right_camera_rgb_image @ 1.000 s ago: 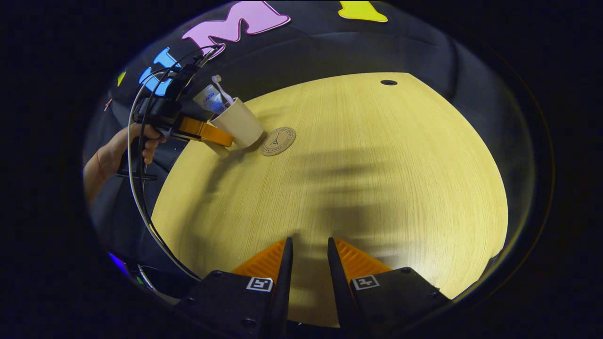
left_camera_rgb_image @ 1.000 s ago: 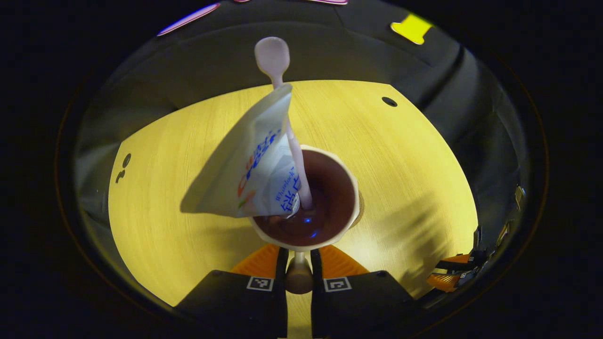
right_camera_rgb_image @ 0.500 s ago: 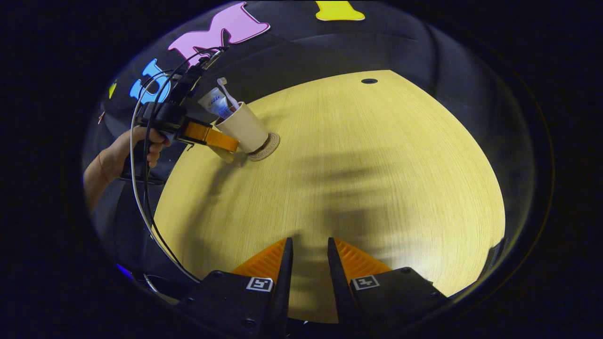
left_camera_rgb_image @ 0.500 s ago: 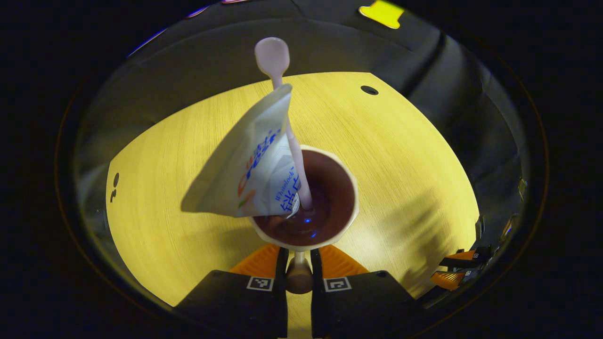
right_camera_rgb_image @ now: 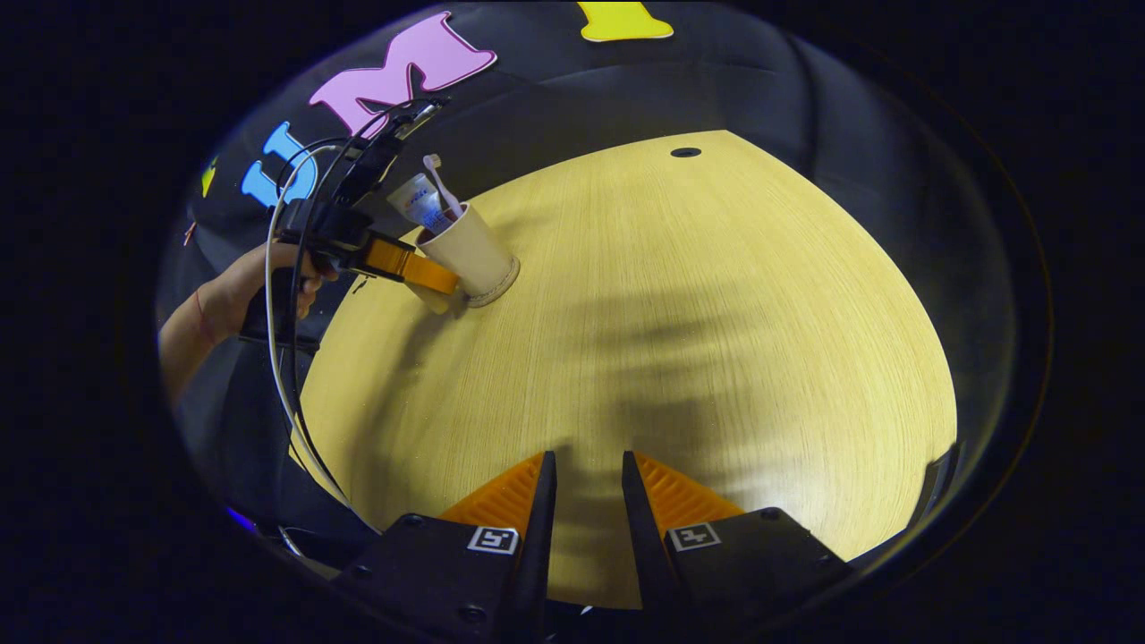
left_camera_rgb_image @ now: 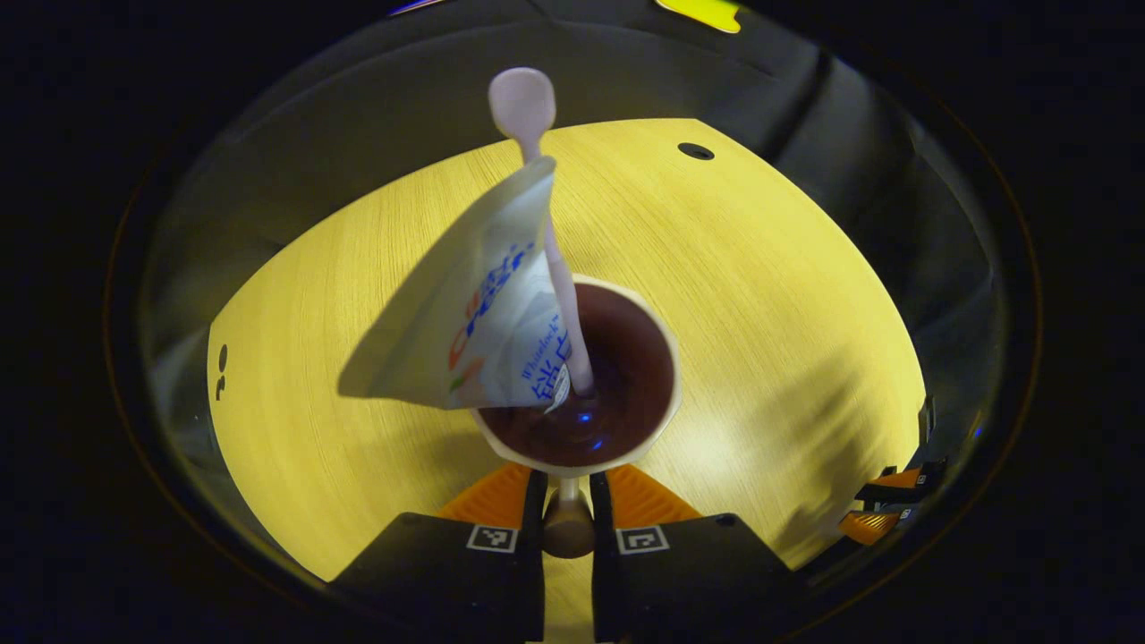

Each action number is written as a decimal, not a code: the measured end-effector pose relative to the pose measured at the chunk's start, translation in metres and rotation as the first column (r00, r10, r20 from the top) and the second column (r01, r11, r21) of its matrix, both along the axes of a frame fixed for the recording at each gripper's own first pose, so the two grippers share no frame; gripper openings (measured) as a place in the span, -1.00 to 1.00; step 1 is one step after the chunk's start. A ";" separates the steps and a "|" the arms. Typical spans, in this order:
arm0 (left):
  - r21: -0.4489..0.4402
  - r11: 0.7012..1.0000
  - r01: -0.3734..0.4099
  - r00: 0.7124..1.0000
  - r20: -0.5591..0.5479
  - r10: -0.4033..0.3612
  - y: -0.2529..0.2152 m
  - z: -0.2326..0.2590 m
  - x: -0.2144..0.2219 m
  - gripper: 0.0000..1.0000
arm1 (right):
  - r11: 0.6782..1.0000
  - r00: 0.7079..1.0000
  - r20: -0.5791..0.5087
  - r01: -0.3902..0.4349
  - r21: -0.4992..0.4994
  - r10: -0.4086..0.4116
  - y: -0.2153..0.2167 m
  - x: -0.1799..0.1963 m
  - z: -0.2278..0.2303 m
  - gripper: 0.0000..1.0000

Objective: Put the toothbrush and toothpaste on the desktop into the cup, then pick up the cup and place it on the coaster on the desktop.

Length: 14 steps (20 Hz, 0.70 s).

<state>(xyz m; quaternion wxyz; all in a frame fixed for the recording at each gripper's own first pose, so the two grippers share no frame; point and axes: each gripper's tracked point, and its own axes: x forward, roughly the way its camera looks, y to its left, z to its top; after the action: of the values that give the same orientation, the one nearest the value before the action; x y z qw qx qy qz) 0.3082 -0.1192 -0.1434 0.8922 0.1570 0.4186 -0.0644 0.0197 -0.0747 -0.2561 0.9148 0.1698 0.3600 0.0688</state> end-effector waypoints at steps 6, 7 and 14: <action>0.052 0.998 0.020 0.999 0.029 -0.021 0.001 0.013 -0.004 0.10 | 1.000 1.000 -0.002 -0.001 0.000 0.001 0.001 0.005 -0.001 -0.08; 0.060 0.998 0.014 0.999 0.029 -0.015 0.003 0.014 -0.004 0.36 | 1.000 1.000 -0.001 0.001 0.000 -0.001 0.000 0.006 0.000 -0.09; 0.062 0.998 -0.018 0.997 0.079 0.013 0.013 0.030 -0.013 0.96 | 1.000 1.000 0.004 0.005 -0.005 -0.005 -0.002 0.015 0.003 -0.08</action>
<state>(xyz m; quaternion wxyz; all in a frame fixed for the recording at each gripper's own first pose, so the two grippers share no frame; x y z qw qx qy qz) 0.2951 -0.1065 -0.1136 0.9031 0.1841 0.3860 -0.0382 0.0343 -0.0772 -0.2526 0.9161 0.1682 0.3580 0.0660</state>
